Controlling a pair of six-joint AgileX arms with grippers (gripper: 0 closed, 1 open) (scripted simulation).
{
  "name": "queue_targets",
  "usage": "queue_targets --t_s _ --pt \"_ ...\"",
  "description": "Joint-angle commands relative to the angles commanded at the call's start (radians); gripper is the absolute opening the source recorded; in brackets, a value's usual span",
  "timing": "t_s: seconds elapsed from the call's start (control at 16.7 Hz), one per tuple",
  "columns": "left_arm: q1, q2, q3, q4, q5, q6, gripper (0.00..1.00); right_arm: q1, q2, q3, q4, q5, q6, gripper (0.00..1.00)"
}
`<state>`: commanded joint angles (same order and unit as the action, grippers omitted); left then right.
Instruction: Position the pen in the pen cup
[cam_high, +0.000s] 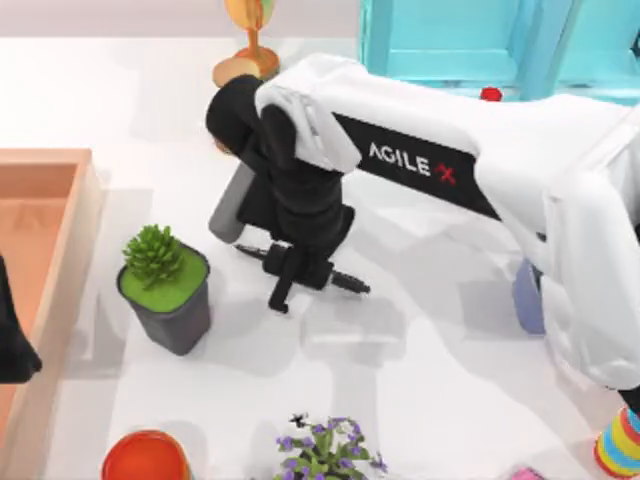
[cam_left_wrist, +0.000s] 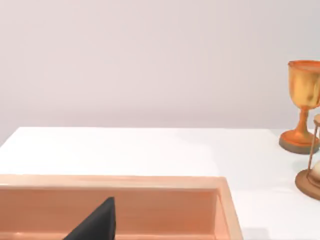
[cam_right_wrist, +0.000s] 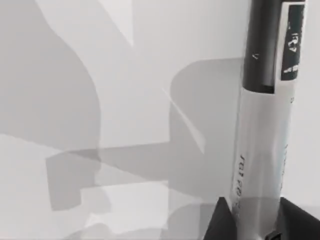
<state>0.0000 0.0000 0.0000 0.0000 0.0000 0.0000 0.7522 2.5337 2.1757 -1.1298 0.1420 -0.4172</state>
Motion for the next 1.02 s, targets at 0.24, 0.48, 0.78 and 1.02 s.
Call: queue_targets --t_s 0.24,0.48,0.78,1.02 --pt "0.000 0.000 0.000 0.000 0.000 0.000 1.00 0.000 -0.139 -0.025 -0.153 0.036 0.085 0.00" --pt "0.000 0.000 0.000 0.000 0.000 0.000 1.00 0.024 -0.321 -0.094 -0.324 0.062 0.192 0.00" --pt "0.000 0.000 0.000 0.000 0.000 0.000 1.00 0.166 -0.425 -0.160 -0.336 0.045 0.234 0.00" --pt "0.000 0.000 0.000 0.000 0.000 0.000 1.00 0.257 -0.453 -0.196 -0.294 0.010 0.246 0.00"
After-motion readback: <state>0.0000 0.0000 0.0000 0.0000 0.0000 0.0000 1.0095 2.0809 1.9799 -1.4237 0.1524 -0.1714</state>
